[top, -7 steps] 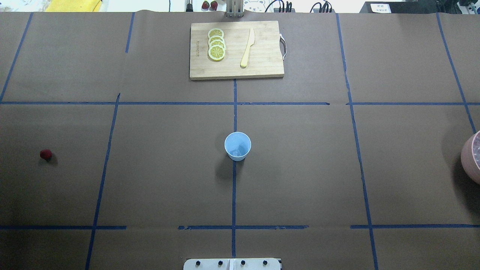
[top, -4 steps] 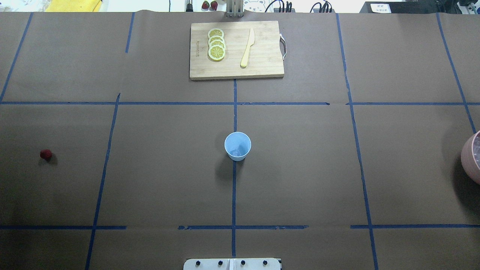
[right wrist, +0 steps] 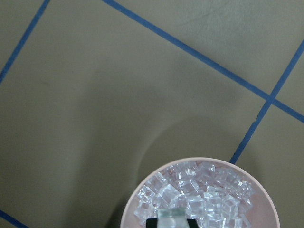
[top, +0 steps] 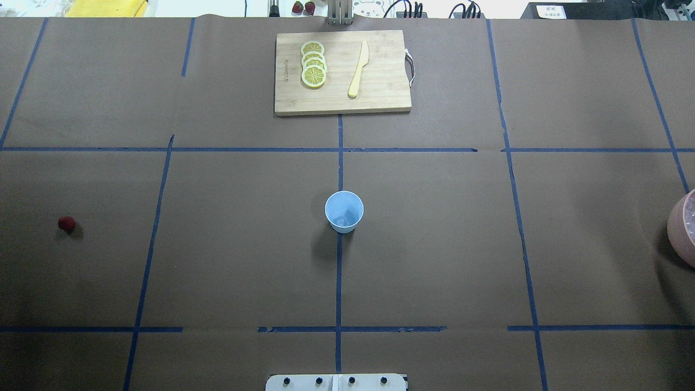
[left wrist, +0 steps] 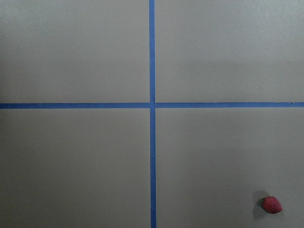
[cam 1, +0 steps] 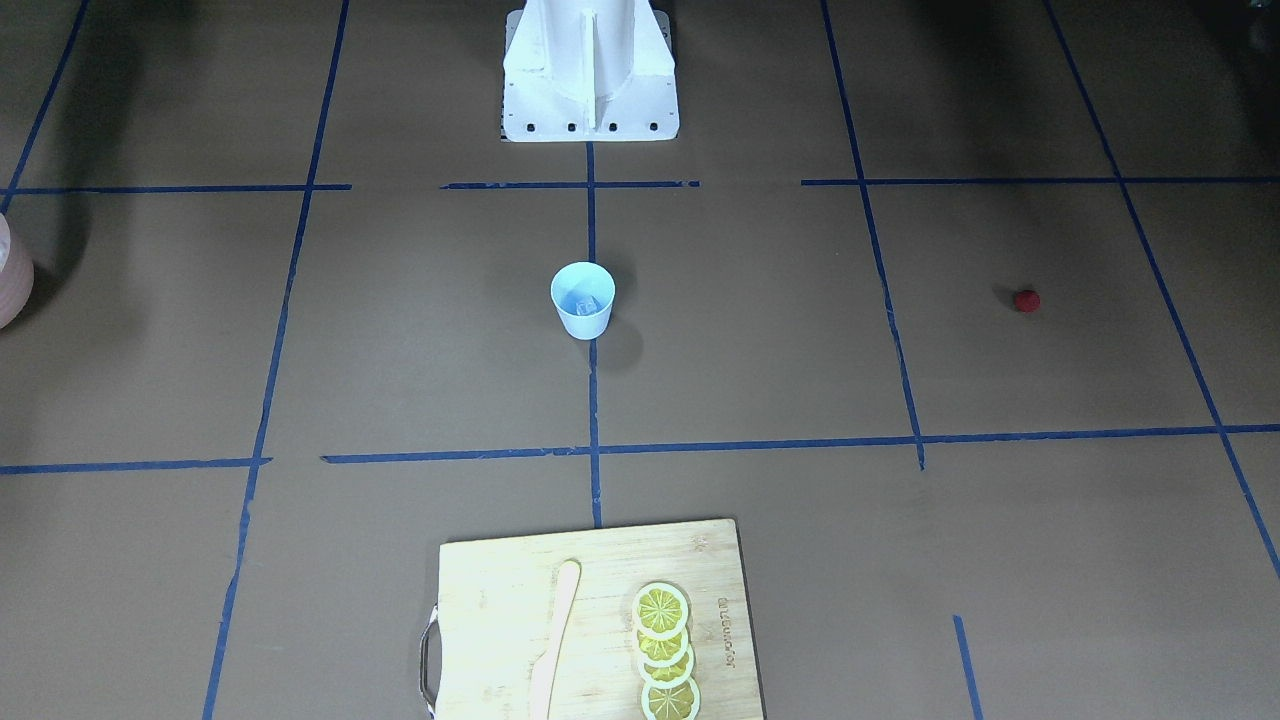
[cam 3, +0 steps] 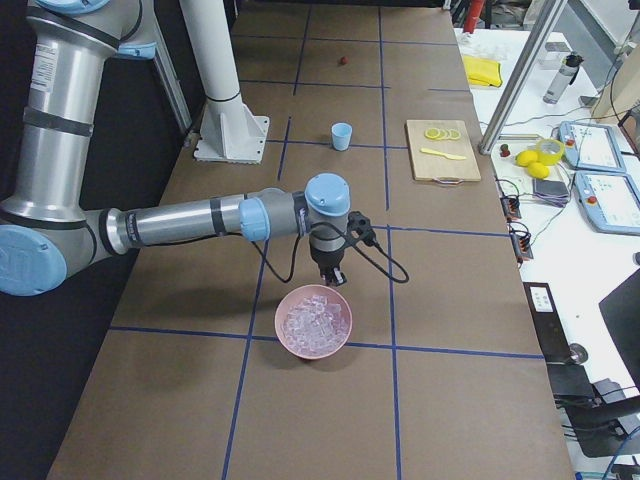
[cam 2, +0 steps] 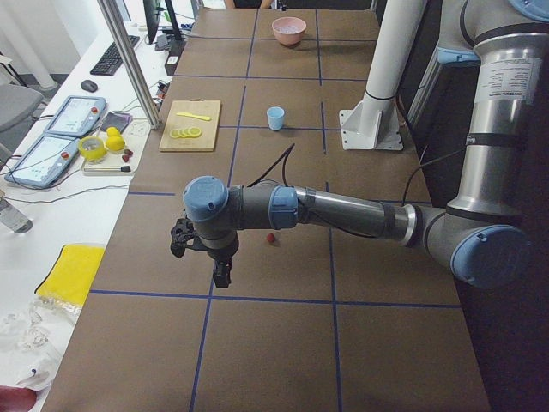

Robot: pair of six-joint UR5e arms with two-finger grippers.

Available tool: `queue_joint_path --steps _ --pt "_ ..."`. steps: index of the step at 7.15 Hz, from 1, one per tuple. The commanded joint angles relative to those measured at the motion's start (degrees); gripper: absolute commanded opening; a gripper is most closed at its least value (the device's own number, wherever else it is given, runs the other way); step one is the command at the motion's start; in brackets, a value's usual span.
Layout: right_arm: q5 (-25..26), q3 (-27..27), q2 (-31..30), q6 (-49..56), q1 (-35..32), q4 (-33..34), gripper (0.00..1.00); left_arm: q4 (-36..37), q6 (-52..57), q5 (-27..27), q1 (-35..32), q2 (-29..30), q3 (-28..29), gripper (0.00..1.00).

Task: Put ice and strawberries in cup
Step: 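Grasp another ice cube from the pink bowl with the right gripper, then carry the second ice cube over the light-blue cup with the right gripper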

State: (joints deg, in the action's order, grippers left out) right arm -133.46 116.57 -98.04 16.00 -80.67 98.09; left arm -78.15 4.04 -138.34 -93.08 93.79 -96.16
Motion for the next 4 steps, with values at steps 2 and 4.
queue_joint_path --steps 2,4 --pt "-0.4 1.3 19.9 -8.5 3.4 19.0 0.00 0.0 -0.1 0.0 0.0 0.1 0.1 1.00" --pt "-0.2 1.1 26.8 -23.7 11.7 18.9 0.00 -0.2 -2.6 0.0 0.0 0.2 -0.2 1.00"
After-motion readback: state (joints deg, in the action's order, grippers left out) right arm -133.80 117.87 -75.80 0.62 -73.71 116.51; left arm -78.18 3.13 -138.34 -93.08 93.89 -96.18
